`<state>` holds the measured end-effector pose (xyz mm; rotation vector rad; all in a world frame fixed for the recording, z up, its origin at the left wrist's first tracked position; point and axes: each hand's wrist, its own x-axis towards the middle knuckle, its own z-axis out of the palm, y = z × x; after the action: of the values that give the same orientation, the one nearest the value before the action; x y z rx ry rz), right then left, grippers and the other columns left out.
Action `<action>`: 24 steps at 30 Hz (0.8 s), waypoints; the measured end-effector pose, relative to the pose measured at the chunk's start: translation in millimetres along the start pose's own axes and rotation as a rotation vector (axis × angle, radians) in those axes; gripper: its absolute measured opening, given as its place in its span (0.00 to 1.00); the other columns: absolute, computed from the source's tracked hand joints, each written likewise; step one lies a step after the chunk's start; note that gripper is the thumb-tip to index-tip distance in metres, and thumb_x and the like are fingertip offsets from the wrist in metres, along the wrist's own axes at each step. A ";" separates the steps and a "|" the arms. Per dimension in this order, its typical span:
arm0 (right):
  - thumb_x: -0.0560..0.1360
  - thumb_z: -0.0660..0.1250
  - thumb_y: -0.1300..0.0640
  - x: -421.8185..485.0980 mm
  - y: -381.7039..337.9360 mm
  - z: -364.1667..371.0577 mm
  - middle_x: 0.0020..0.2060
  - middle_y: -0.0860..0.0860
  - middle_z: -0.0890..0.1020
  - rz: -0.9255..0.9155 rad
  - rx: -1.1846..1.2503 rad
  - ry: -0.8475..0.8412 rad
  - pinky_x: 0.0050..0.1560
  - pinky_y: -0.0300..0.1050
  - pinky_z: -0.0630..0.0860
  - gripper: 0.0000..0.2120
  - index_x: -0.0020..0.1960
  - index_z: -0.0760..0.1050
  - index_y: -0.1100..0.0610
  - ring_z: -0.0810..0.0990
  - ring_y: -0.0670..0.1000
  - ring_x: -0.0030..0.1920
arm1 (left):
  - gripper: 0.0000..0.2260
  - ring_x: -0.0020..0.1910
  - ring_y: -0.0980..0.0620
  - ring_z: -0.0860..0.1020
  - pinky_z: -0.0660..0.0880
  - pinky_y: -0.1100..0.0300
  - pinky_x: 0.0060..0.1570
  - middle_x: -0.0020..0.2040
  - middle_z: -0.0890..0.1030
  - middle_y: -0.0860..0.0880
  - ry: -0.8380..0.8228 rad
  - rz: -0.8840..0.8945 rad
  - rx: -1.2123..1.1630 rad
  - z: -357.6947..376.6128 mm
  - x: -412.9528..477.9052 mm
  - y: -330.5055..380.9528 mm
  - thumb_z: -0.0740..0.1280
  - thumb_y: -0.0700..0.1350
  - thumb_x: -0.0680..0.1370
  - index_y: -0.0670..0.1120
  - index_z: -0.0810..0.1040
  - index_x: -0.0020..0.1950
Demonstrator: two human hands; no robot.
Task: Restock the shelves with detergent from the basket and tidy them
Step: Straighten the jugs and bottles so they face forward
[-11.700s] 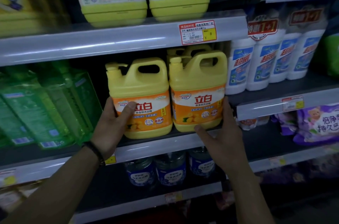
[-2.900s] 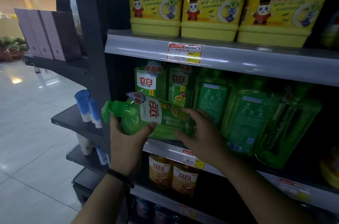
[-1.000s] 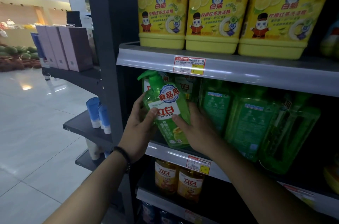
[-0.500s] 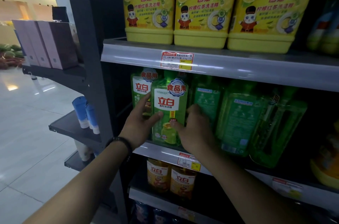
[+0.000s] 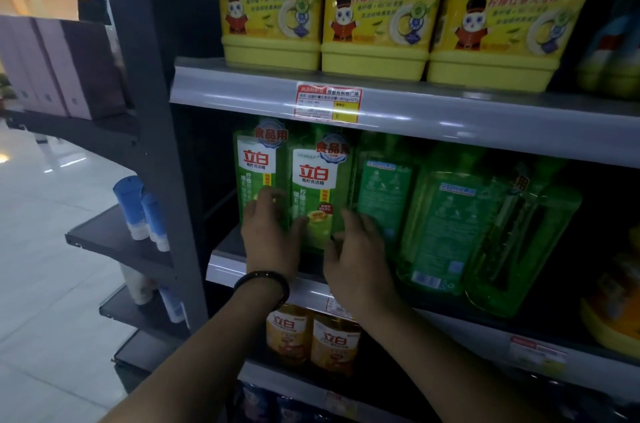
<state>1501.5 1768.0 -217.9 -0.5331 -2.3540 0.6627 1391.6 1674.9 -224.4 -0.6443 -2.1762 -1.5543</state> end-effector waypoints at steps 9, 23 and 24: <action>0.82 0.65 0.50 17.6 6.4 -3.3 0.69 0.59 0.73 0.054 -0.211 -0.168 0.61 0.54 0.78 0.42 0.87 0.46 0.54 0.75 0.61 0.66 | 0.18 0.52 0.37 0.76 0.66 0.56 0.50 0.56 0.75 0.37 -0.075 0.053 0.133 38.0 -11.3 -11.0 0.75 0.29 0.68 0.38 0.76 0.54; 0.82 0.67 0.53 -26.8 45.4 -37.9 0.60 0.53 0.82 0.230 0.084 0.020 0.57 0.50 0.80 0.36 0.85 0.53 0.50 0.82 0.53 0.56 | 0.15 0.58 0.43 0.73 0.70 0.51 0.57 0.58 0.74 0.46 -0.079 0.240 0.013 55.5 -73.2 27.6 0.72 0.37 0.77 0.45 0.76 0.62; 0.84 0.65 0.52 -28.5 48.0 -39.0 0.61 0.52 0.82 0.238 0.087 0.006 0.57 0.52 0.81 0.36 0.86 0.51 0.49 0.82 0.53 0.56 | 0.16 0.60 0.43 0.73 0.71 0.52 0.58 0.60 0.74 0.46 -0.080 0.231 0.014 60.6 -74.8 29.8 0.72 0.39 0.77 0.45 0.76 0.63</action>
<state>1557.6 1803.9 -232.3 -0.7821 -2.2641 0.8656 1467.1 1730.2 -261.8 -0.9317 -2.0810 -1.4142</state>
